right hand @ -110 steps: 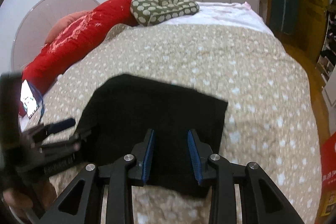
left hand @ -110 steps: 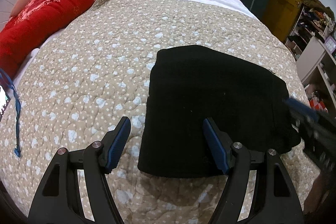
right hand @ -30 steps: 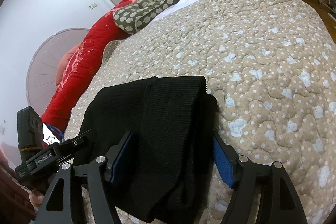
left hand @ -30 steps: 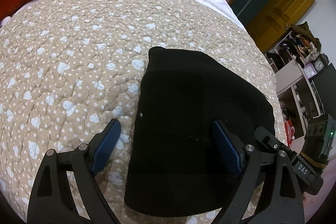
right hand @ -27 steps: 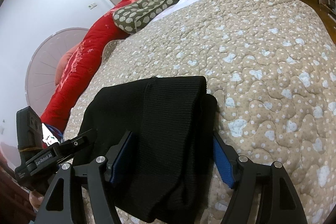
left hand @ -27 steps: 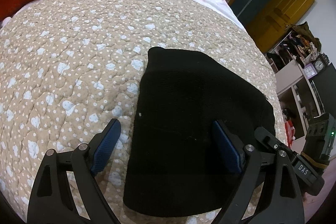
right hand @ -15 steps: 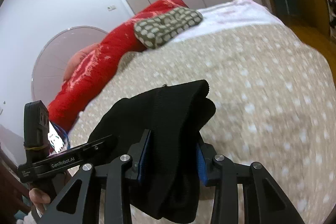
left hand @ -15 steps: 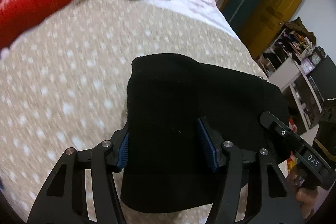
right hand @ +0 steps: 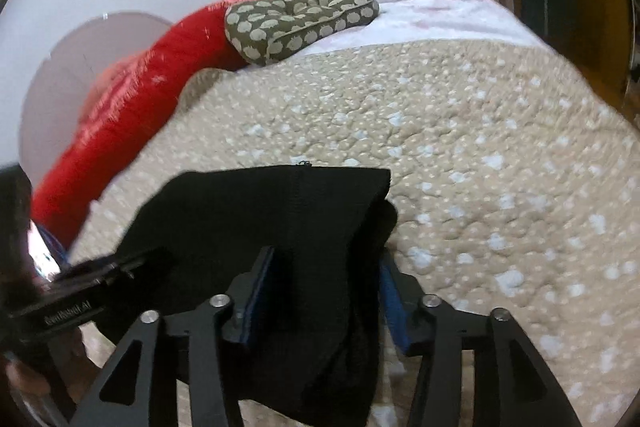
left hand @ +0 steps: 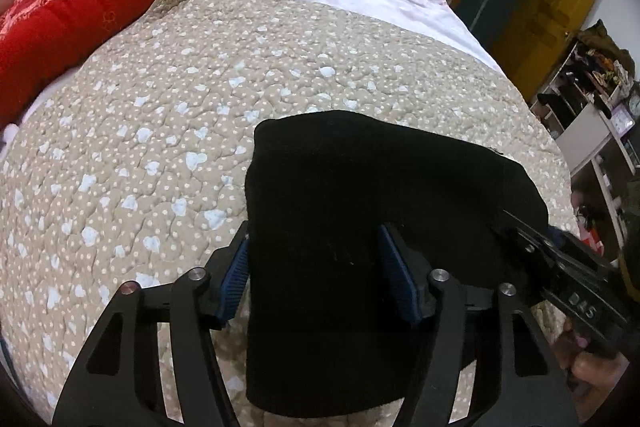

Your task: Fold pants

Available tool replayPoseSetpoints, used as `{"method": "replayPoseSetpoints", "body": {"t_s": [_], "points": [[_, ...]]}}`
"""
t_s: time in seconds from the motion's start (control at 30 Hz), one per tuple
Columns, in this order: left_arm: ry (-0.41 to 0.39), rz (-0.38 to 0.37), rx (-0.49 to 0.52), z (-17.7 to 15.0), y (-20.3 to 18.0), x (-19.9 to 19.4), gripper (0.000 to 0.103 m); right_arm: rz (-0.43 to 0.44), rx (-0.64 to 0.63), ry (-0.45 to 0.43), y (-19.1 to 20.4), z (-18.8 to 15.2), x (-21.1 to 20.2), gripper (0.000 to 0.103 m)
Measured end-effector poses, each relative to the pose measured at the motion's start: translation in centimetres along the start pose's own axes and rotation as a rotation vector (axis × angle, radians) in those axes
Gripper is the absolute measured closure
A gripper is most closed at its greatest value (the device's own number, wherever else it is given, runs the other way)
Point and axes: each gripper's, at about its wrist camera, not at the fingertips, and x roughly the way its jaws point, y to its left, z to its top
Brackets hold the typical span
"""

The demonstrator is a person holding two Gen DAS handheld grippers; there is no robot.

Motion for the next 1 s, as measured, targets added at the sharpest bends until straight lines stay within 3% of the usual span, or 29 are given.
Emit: {"method": "replayPoseSetpoints", "body": {"t_s": [0.2, 0.37, 0.63, 0.83, 1.0], "points": [[-0.002, 0.012, -0.018, -0.4, 0.5, -1.6, 0.037, -0.116, -0.108, -0.042, 1.5, -0.2, -3.6, 0.052], [-0.029, 0.059, -0.002, -1.5, 0.4, -3.2, 0.037, -0.107, -0.124, -0.067, 2.2, -0.6, -5.7, 0.052], [-0.039, 0.108, 0.032, -2.7, -0.2, -3.5, 0.037, -0.134, -0.143, -0.047, 3.8, -1.2, -4.9, 0.054], [-0.029, 0.123, 0.023, -2.9, -0.3, -2.6, 0.03, -0.189, -0.151, 0.017, 3.5, -2.5, -2.4, 0.054], [-0.041, 0.144, 0.032, -3.0, -0.7, -2.6, 0.029, -0.184, -0.153, 0.004, 3.0, -3.1, -2.5, 0.054]]}}
